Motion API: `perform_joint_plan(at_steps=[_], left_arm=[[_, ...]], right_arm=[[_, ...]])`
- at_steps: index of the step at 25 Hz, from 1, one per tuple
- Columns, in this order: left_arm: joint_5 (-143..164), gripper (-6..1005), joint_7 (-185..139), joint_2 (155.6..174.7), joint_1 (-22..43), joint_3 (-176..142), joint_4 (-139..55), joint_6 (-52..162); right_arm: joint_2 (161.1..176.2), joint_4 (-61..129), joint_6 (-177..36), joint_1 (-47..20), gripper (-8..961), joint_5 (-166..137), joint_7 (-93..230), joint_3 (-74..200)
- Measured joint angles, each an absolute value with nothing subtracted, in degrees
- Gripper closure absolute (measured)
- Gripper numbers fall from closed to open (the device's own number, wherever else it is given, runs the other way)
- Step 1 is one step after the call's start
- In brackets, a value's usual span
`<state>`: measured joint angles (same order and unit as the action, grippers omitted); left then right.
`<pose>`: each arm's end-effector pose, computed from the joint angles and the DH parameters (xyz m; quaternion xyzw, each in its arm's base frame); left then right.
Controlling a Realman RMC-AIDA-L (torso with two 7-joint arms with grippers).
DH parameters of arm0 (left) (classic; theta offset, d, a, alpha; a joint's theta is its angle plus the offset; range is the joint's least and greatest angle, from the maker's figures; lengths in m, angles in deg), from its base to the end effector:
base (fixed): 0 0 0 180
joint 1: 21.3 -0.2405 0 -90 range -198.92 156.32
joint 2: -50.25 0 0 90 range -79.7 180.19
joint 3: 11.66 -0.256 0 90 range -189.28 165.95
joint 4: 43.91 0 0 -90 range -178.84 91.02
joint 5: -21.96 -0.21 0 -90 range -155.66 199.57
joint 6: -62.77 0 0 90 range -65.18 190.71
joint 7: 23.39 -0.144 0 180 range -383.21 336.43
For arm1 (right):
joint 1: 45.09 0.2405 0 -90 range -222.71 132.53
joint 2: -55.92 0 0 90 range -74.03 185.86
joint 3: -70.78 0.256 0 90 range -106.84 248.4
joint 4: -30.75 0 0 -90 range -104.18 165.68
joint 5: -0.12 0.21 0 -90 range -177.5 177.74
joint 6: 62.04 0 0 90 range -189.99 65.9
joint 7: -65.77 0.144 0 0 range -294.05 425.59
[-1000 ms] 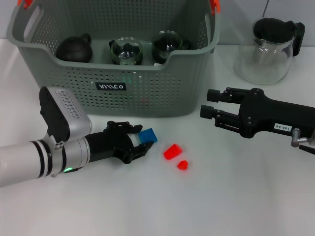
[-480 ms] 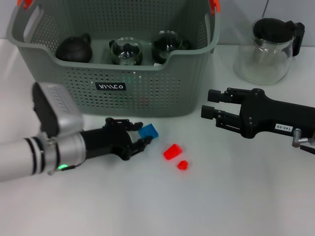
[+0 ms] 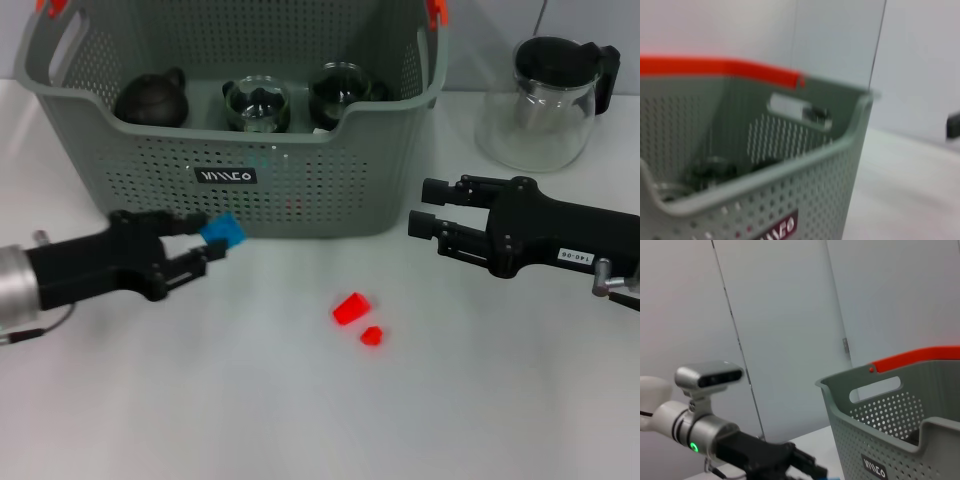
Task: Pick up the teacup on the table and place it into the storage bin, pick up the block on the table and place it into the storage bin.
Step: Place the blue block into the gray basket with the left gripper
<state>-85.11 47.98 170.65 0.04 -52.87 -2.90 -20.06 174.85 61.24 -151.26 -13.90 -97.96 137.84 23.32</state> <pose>-0.2997 0.3108 0.0089 -0.9173 -0.2119 -0.2403 0.2363 0.2336 0.3317 -0.0153 -0.9178 0.1751 0.3358 0.1191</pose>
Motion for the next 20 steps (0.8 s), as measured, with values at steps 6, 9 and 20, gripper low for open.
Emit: perform_joint_plan(at_steps=[6, 9, 20], left_arm=[[-86.16, 595, 50.17, 168.72, 0.31, -43.25, -1.84, -32.97], [-85.86, 595, 52.55, 167.87, 1.61, -39.66, -1.49, -38.73], [-82.76, 595, 69.95, 164.01, 14.63, -34.63, 0.37, -40.18]], right_arm=[[174.85, 61.10, -151.16, -13.67, 436, -97.96, 137.84, 23.32], [174.82, 61.08, -151.09, -13.59, 435, -97.96, 137.84, 23.32], [175.21, 61.01, -151.46, -14.10, 435, -98.05, 137.84, 23.32]])
